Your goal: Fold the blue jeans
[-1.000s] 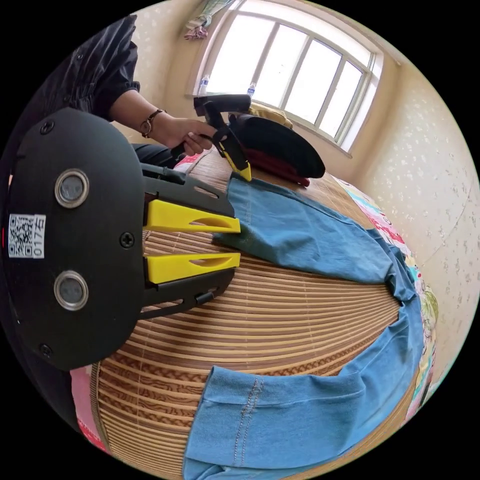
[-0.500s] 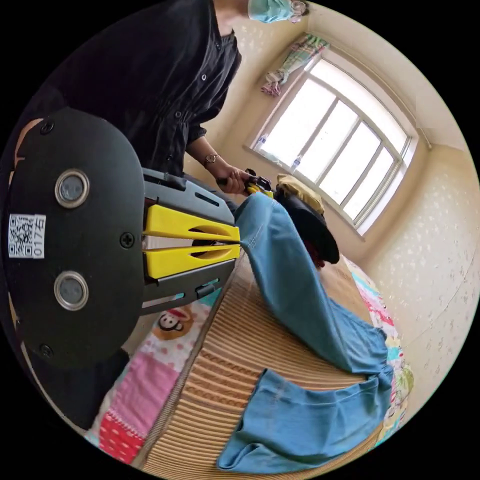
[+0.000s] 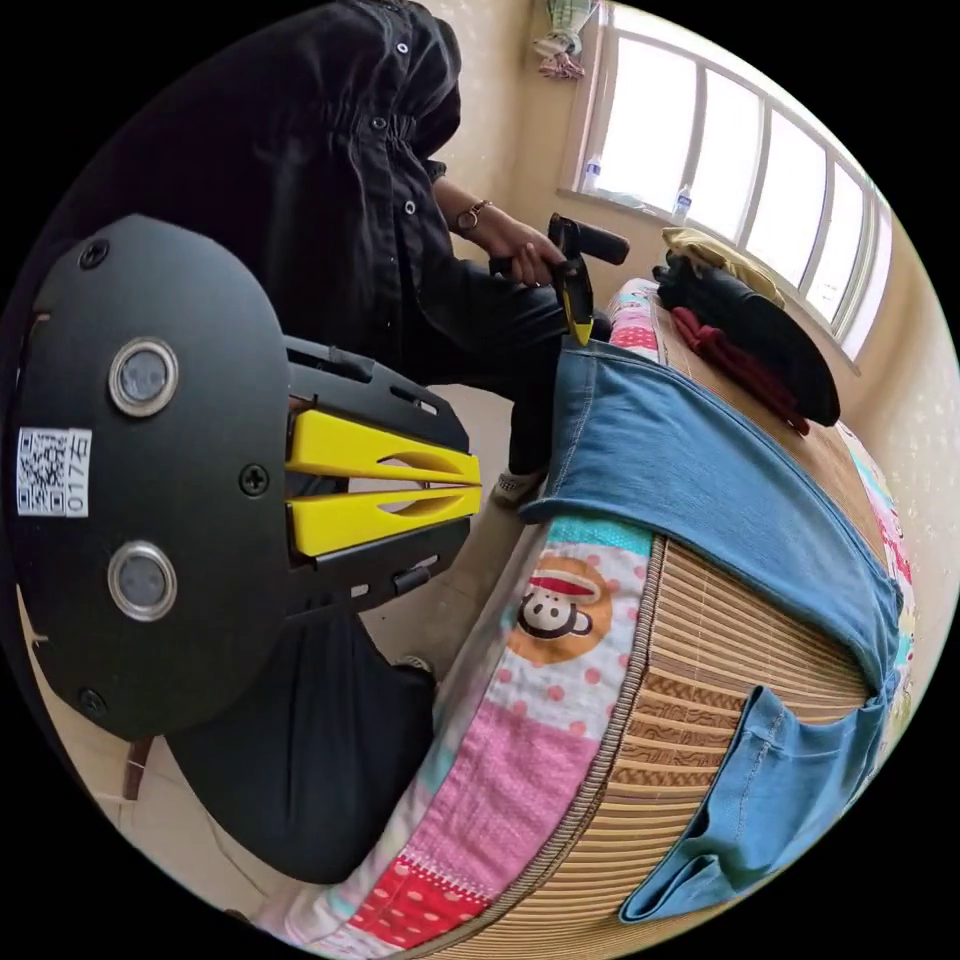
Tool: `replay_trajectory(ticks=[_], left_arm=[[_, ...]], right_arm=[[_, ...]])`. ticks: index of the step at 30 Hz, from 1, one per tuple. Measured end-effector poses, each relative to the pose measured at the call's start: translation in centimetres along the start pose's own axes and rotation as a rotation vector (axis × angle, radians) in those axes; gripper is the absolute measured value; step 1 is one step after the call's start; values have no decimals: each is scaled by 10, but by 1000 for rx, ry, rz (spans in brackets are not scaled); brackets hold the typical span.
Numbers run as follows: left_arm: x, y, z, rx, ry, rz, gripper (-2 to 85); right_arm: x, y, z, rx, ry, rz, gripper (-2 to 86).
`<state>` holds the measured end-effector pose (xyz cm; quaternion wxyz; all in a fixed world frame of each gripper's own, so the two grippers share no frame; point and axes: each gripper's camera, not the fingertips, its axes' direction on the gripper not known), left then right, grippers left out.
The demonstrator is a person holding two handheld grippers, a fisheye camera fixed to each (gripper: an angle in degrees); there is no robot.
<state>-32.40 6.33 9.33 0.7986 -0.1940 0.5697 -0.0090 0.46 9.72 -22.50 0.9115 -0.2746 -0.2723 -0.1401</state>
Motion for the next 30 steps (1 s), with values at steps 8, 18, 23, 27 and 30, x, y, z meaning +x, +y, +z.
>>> replay_trajectory(ticks=[8,18,23,27,30], left_arm=[[4,60,-34,230,-93,76,51],[27,105,-10,233,-130,209,44],[25,128,13,199,-11,238,31],[26,133,37,129,-29,286,42],[36,126,68,58,3,330,55]], right_arm=[[65,18,-149,522,208,377,73],[131,-20,-173,450,290,524,53],[148,127,-207,931,-697,462,27],[165,235,-187,1110,-958,419,21],[183,302,-164,1002,-751,670,15]])
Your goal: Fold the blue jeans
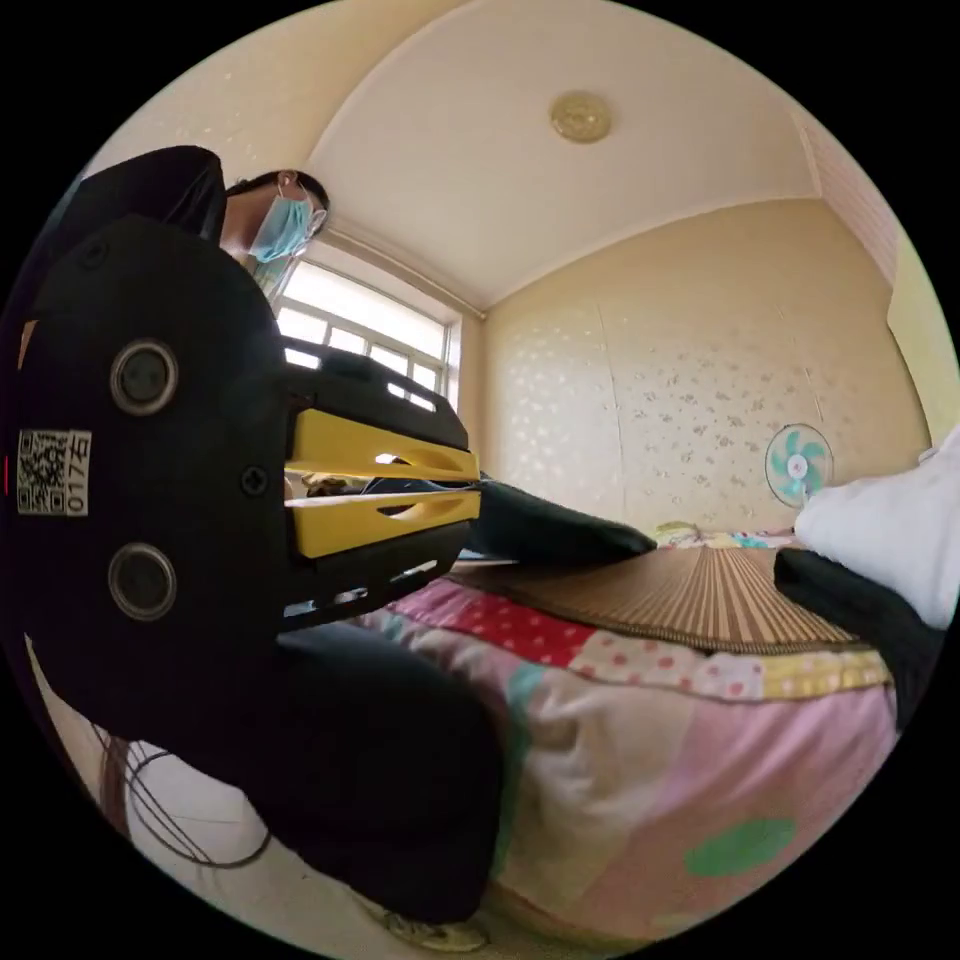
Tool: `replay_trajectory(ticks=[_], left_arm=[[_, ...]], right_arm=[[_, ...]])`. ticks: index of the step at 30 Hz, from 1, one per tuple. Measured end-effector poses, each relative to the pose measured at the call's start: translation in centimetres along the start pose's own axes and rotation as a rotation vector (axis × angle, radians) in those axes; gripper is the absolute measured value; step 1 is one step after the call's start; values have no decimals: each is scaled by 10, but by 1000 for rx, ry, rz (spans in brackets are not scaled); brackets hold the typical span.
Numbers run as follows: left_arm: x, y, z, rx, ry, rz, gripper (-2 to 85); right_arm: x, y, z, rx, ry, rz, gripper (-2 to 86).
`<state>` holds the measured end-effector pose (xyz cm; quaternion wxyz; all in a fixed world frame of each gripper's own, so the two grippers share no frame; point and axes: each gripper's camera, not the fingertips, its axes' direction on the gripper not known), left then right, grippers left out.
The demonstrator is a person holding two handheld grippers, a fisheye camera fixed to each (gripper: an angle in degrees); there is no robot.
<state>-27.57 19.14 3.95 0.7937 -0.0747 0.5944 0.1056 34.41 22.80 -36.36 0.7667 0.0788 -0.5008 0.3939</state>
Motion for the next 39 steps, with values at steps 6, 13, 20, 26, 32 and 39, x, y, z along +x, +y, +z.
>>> replay_trajectory(ticks=[6,13,20,26,32,39], left_arm=[[48,-54,103,-188,34,147,86],[115,-104,226,-184,-96,299,92],[113,-103,289,-199,-320,162,77],[105,-112,289,-231,-241,164,3],[35,-86,223,-104,85,3,-8],[-13,-85,233,-137,92,-106,-8]], right_arm=[[-20,28,-23,0,431,-68,23],[-94,9,35,-68,654,-342,114],[-110,4,72,-89,673,-361,118],[-114,13,94,-101,801,-411,116],[-108,12,122,-231,815,-497,119],[-117,24,151,-362,766,-530,109]])
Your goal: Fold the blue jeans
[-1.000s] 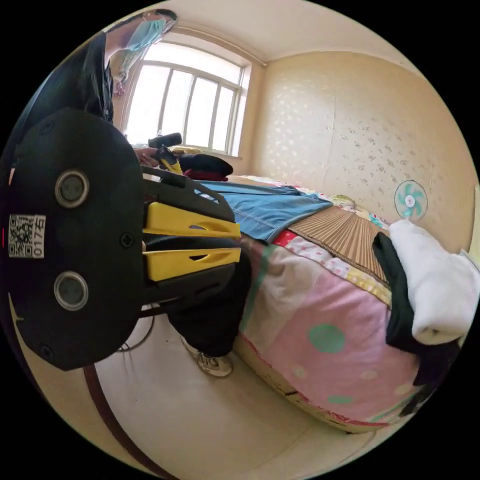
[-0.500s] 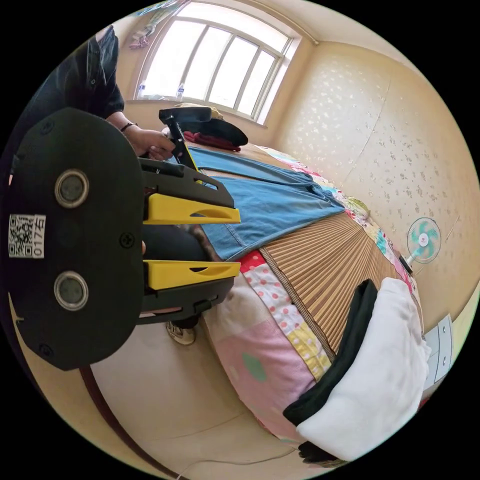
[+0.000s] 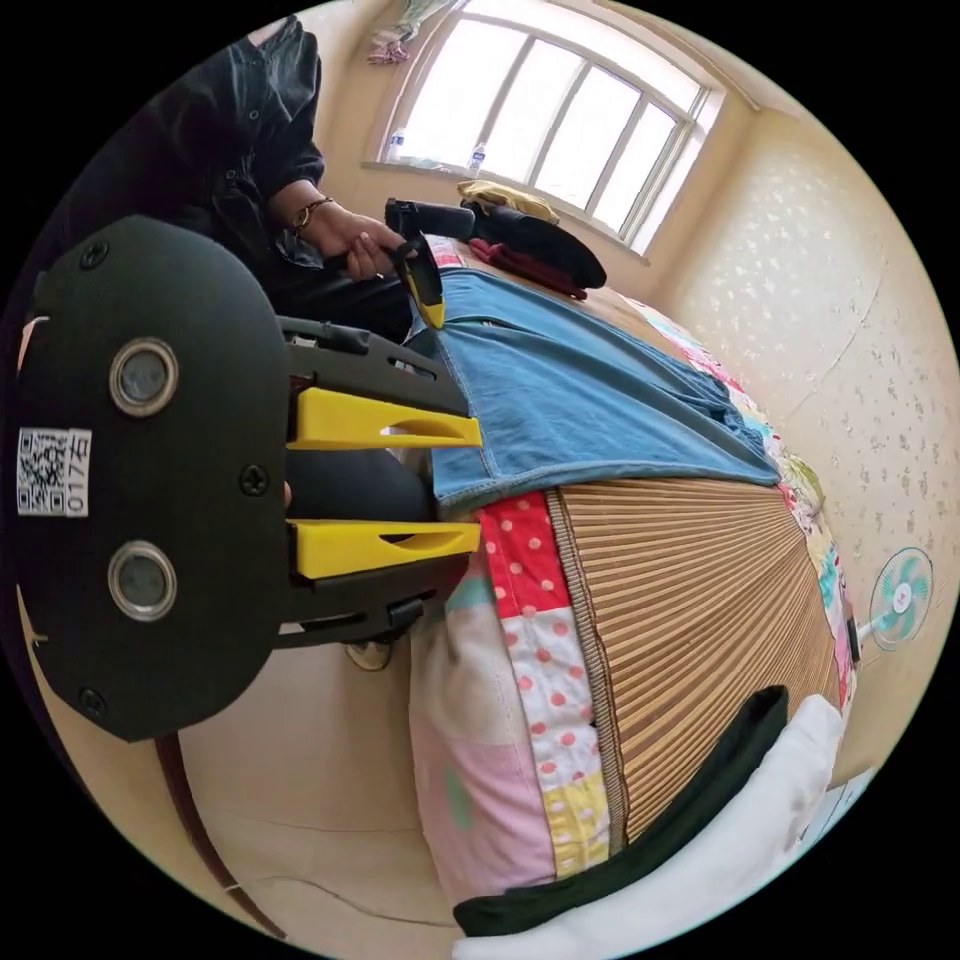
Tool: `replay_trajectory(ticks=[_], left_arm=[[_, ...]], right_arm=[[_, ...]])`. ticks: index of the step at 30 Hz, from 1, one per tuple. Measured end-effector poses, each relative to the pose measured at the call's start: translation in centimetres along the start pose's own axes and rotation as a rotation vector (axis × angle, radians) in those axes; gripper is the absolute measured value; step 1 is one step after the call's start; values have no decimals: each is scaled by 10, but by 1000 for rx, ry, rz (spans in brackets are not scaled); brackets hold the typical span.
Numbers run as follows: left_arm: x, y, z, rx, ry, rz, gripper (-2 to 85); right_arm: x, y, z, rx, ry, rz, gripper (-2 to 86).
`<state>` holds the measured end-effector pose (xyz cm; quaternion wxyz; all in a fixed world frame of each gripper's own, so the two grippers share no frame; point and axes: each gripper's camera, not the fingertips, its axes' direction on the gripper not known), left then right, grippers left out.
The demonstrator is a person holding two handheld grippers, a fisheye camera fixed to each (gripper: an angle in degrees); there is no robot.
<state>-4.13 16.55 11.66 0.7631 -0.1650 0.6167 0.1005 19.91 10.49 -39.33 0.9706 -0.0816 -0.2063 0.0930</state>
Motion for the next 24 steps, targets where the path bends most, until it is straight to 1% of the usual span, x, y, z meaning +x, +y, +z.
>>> replay_trajectory(ticks=[1,3,4,5,7,9,11,12,13,14,15,16,17,18,19,20,21,23,24], left_arm=[[6,-2,0,-1,-31,24,-8],[11,-5,3,-9,-63,46,-8],[13,-8,5,-17,-72,52,-8],[12,-9,6,-21,-72,51,-8],[9,-13,5,-45,-23,26,-8],[12,-12,-3,-54,45,5,-8],[23,-8,-19,-25,112,17,-9],[33,-5,-27,-14,156,47,-8],[44,-1,-32,-14,195,85,-8],[49,1,-33,-16,211,105,-8],[58,6,-30,-24,229,140,-8],[63,11,-23,-42,201,155,-8],[64,12,-17,-55,165,155,-8],[63,15,-4,-87,76,147,-8],[58,15,9,-127,25,134,-7],[55,15,13,-139,17,133,-6],[50,13,13,-135,11,139,-3],[43,7,-9,-60,-52,154,5],[40,2,-35,28,-144,163,13]], right_arm=[[-3,1,-2,10,-12,5,104],[-2,-2,5,-36,37,17,88],[2,-6,14,-101,94,41,70],[6,-8,21,-157,126,47,55],[8,-7,16,-154,95,33,39],[7,-3,-7,-89,-46,-15,32],[17,12,-56,91,-351,-67,25],[22,18,-68,138,-415,-65,23],[34,29,-90,235,-520,-39,22],[45,41,-106,313,-570,-7,20],[50,46,-111,329,-571,6,19],[56,51,-114,311,-521,41,18],[63,53,-108,248,-406,94,17],[66,53,-102,200,-338,124,17],[72,52,-89,100,-211,179,17],[75,52,-77,34,-125,201,17],[75,52,-74,23,-110,198,17],[74,52,-68,37,-153,189,17],[75,52,-67,41,-159,193,17]])
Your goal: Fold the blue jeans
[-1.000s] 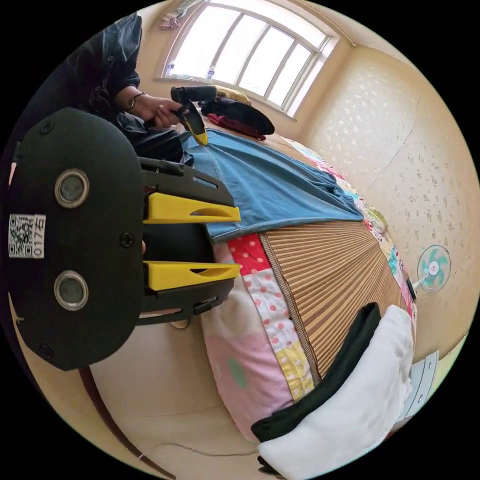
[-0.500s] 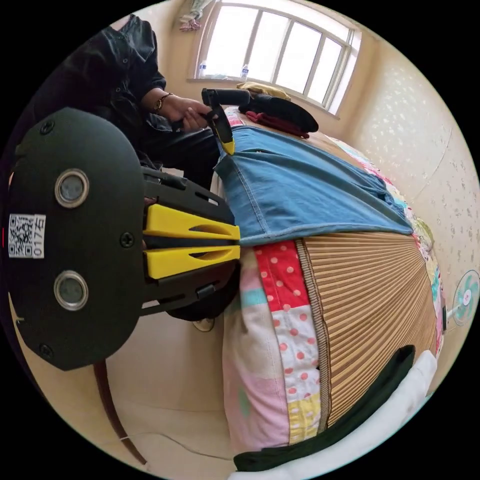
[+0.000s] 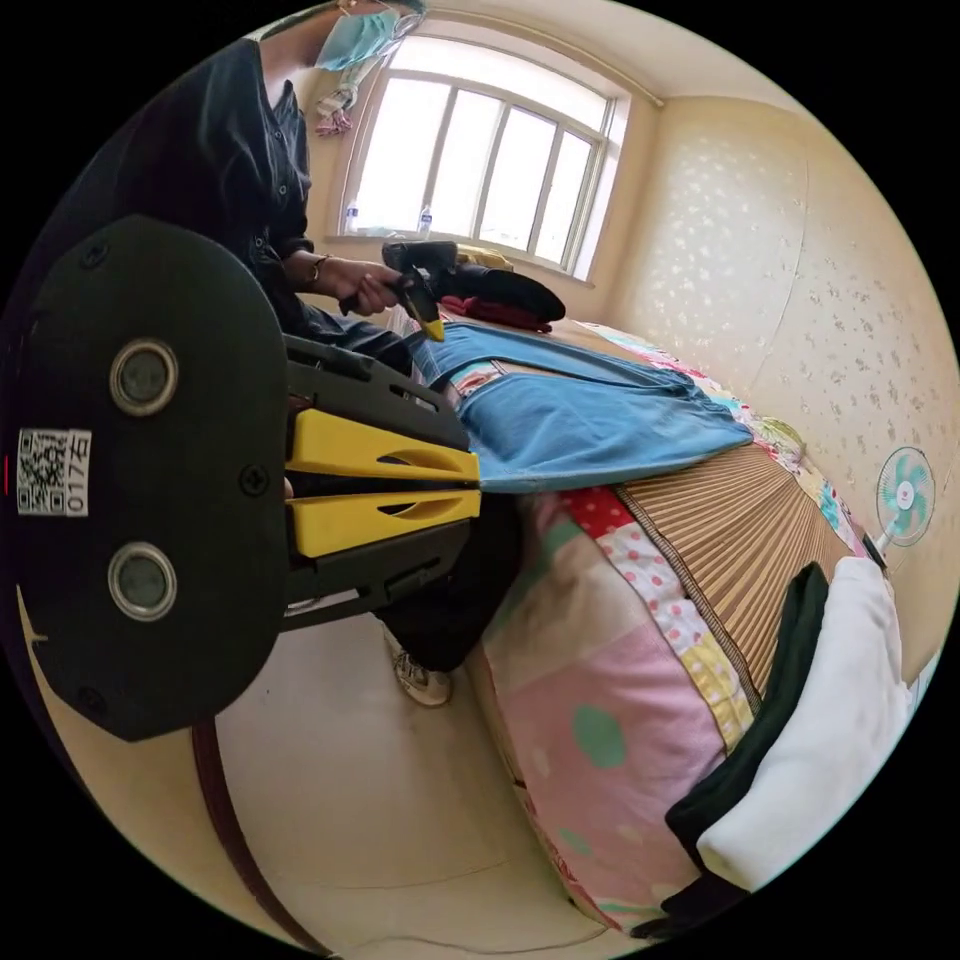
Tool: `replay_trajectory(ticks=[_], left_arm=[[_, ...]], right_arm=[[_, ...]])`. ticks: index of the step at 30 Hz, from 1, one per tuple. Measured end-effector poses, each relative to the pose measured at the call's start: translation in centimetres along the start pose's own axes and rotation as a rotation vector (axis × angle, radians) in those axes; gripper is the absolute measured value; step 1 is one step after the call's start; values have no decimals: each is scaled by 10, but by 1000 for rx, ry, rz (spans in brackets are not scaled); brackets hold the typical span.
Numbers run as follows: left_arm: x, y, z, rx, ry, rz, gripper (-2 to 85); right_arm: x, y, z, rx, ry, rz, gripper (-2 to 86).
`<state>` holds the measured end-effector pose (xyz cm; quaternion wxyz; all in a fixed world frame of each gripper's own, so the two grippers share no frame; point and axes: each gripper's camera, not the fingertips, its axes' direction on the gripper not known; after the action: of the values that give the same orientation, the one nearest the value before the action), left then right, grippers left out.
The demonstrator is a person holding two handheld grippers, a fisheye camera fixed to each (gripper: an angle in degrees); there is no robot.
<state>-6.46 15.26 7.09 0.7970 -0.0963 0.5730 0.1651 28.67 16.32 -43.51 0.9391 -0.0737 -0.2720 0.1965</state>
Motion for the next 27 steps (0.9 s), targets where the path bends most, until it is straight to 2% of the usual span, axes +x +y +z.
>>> replay_trajectory(ticks=[4,6,9,12,16,20,21,24,27], left_arm=[[-40,-5,-98,290,-365,-90,51],[-68,-7,-123,342,-435,-160,61],[-110,-15,-131,330,-414,-217,65],[-128,-26,-108,215,-379,-186,60],[-113,-8,-101,232,-399,-71,5],[-114,30,-130,355,-260,-113,-5],[-116,44,-136,394,-217,-103,-5],[-137,67,-135,352,-291,-219,-4],[-139,87,-153,403,-257,-278,5]], right_arm=[[10,-6,-2,-8,17,38,18],[13,-7,-5,-6,1,41,17],[22,-9,-6,-10,-9,69,17],[33,-8,-6,-9,-42,117,17],[43,-2,-12,28,-130,145,17],[47,10,-24,77,-199,99,17],[49,13,-25,82,-199,98,17],[56,22,-25,49,-90,127,16],[43,30,-28,40,-42,35,16]])
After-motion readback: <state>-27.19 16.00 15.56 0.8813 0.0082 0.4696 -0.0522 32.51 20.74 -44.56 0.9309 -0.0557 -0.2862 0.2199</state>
